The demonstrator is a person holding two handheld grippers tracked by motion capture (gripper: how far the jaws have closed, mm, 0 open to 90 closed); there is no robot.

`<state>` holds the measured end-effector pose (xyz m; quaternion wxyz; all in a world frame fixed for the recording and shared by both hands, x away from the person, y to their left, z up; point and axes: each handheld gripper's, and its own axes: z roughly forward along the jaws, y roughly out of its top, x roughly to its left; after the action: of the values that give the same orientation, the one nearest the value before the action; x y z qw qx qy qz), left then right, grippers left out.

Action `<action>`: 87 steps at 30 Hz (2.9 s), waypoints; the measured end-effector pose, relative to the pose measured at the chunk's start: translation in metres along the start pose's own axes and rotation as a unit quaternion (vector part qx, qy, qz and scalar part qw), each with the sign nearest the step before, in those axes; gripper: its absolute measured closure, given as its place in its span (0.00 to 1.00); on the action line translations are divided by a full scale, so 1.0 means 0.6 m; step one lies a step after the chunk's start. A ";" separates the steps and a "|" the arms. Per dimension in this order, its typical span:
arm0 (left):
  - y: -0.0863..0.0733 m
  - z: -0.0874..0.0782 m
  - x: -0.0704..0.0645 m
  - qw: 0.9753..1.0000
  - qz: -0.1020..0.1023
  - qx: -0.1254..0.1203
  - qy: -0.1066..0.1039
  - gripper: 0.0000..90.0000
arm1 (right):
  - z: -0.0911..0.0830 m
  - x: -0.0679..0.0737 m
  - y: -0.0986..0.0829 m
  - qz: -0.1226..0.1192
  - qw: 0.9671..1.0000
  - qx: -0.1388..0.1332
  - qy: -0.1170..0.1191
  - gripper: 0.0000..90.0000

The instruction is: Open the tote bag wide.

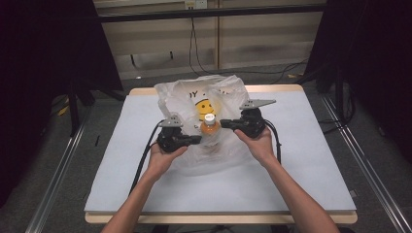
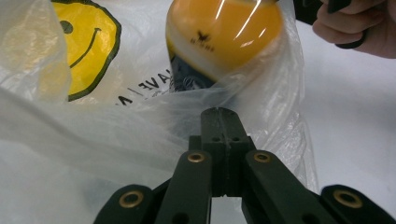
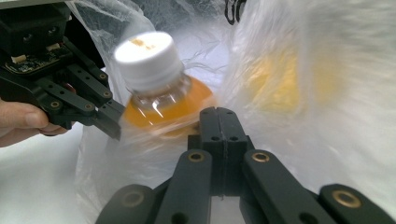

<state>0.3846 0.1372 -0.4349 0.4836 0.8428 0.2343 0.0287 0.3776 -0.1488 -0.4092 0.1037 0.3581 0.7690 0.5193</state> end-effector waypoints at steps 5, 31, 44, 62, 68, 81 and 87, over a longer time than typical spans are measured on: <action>-0.016 0.015 0.010 1.000 -0.008 0.017 0.002 1.00 | 0.010 -0.009 -0.019 -0.001 1.000 0.021 -0.005 1.00; -0.064 0.046 0.025 0.995 -0.004 0.095 0.035 1.00 | 0.065 -0.038 -0.116 0.003 0.992 0.129 -0.018 1.00; -0.074 0.026 0.035 0.996 -0.024 0.082 0.035 1.00 | 0.049 -0.058 -0.117 0.013 0.991 0.123 -0.043 1.00; -0.057 -0.099 -0.014 1.000 0.002 -0.011 0.016 1.00 | -0.034 -0.030 -0.069 0.020 1.000 0.016 0.001 1.00; -0.039 -0.151 0.005 0.997 -0.004 -0.067 0.032 1.00 | -0.044 -0.032 -0.047 0.016 1.000 -0.003 0.003 1.00; 0.090 -0.138 0.020 0.995 0.063 -0.049 0.066 1.00 | -0.016 -0.030 0.058 -0.021 1.000 -0.015 0.014 1.00; 0.114 -0.065 0.041 0.995 0.074 0.027 0.064 1.00 | 0.020 -0.052 0.105 -0.032 0.999 -0.001 0.011 1.00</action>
<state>0.4209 0.1503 -0.3620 0.4412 0.8671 0.2024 0.1117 0.4342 -0.1479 -0.3663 0.1125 0.3274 0.7807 0.5203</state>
